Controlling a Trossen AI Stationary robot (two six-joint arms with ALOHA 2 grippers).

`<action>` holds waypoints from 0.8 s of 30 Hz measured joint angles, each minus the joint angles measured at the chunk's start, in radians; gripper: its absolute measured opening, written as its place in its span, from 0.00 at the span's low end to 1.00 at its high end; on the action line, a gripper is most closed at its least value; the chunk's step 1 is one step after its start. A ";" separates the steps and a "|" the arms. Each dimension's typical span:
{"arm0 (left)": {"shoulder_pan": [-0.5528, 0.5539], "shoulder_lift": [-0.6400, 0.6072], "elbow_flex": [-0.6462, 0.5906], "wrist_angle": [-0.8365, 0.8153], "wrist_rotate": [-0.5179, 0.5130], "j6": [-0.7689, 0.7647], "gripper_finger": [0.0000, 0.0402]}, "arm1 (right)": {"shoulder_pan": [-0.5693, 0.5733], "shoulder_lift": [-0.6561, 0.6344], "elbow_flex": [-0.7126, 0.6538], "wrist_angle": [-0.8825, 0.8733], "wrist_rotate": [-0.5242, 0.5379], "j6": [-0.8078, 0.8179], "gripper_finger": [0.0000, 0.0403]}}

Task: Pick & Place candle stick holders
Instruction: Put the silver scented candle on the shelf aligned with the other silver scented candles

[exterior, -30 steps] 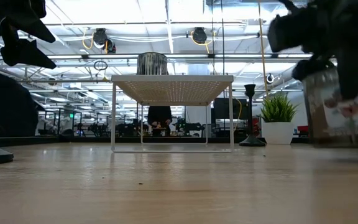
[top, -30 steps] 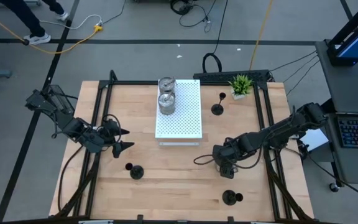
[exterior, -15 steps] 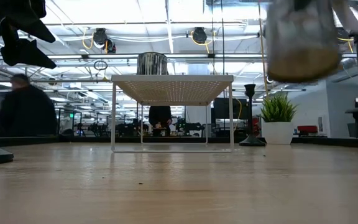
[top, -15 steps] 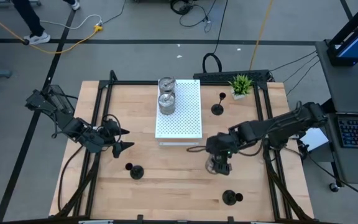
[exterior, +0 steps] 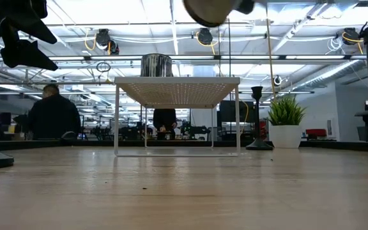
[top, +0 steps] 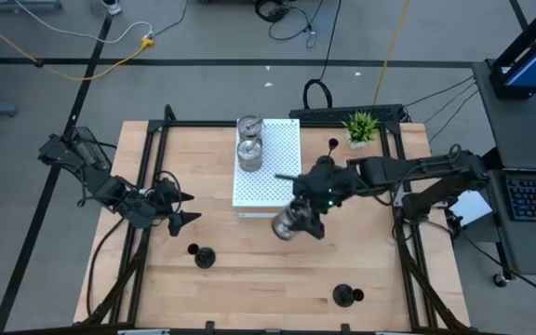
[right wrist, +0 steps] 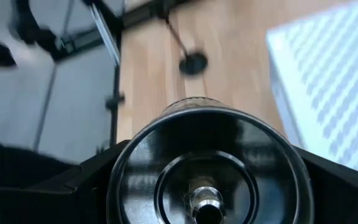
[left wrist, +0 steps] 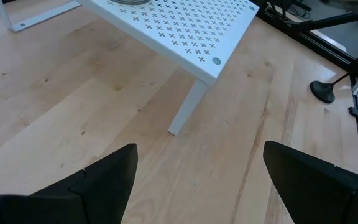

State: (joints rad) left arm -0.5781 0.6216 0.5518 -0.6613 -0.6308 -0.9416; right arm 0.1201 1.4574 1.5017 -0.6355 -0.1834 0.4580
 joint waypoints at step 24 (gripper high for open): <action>0.000 0.000 0.000 0.016 0.000 0.005 0.87 | -0.134 0.174 0.001 0.442 0.181 -0.142 0.85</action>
State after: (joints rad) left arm -0.5785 0.6220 0.5521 -0.6449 -0.6308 -0.9362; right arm -0.0135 1.6311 1.5024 -0.1933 -0.0021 0.3160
